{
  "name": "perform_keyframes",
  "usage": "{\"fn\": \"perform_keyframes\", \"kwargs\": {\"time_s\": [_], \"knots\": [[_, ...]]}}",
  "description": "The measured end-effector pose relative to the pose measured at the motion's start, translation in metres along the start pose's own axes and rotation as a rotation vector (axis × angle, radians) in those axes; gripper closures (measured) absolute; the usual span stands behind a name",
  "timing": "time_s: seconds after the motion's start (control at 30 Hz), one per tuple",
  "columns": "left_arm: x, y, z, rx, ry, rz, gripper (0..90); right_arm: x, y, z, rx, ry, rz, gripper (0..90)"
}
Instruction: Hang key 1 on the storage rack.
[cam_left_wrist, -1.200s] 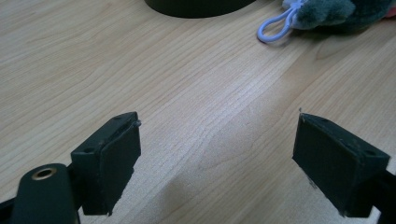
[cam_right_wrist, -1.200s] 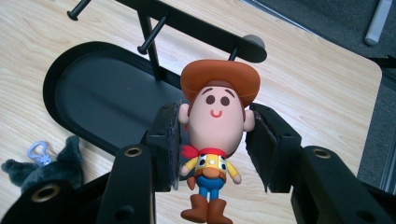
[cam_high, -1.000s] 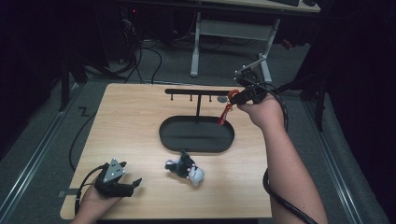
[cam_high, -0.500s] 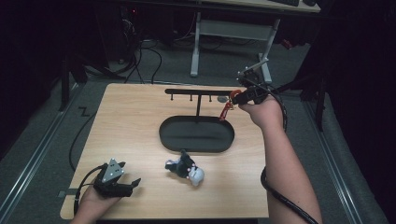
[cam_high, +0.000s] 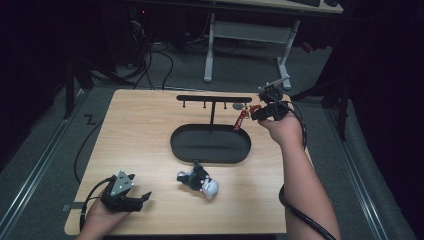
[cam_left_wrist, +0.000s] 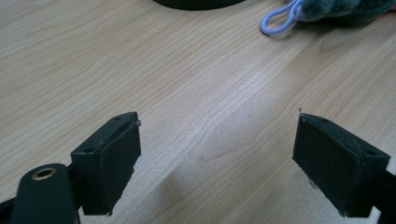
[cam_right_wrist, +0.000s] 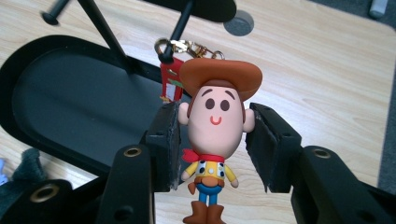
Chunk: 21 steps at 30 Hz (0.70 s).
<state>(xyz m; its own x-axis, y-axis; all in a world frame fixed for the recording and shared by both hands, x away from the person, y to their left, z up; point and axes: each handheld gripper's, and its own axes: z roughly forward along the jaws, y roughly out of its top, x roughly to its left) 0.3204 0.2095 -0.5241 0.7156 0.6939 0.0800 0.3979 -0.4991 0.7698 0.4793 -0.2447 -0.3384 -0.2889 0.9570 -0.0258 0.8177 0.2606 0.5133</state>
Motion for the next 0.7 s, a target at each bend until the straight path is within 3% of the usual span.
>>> {"fn": "perform_keyframes", "kwargs": {"time_s": [0.5, 0.7], "knots": [[0.000, -0.001, 0.001, 0.013, -0.003, 0.008, 15.4, 0.003, -0.008, 0.047, 0.001, 0.015, 0.030, 55.3], [0.000, -0.001, 0.001, 0.015, -0.002, 0.008, 15.4, 0.004, -0.010, 0.058, -0.014, 0.022, 0.045, 53.7]]}}
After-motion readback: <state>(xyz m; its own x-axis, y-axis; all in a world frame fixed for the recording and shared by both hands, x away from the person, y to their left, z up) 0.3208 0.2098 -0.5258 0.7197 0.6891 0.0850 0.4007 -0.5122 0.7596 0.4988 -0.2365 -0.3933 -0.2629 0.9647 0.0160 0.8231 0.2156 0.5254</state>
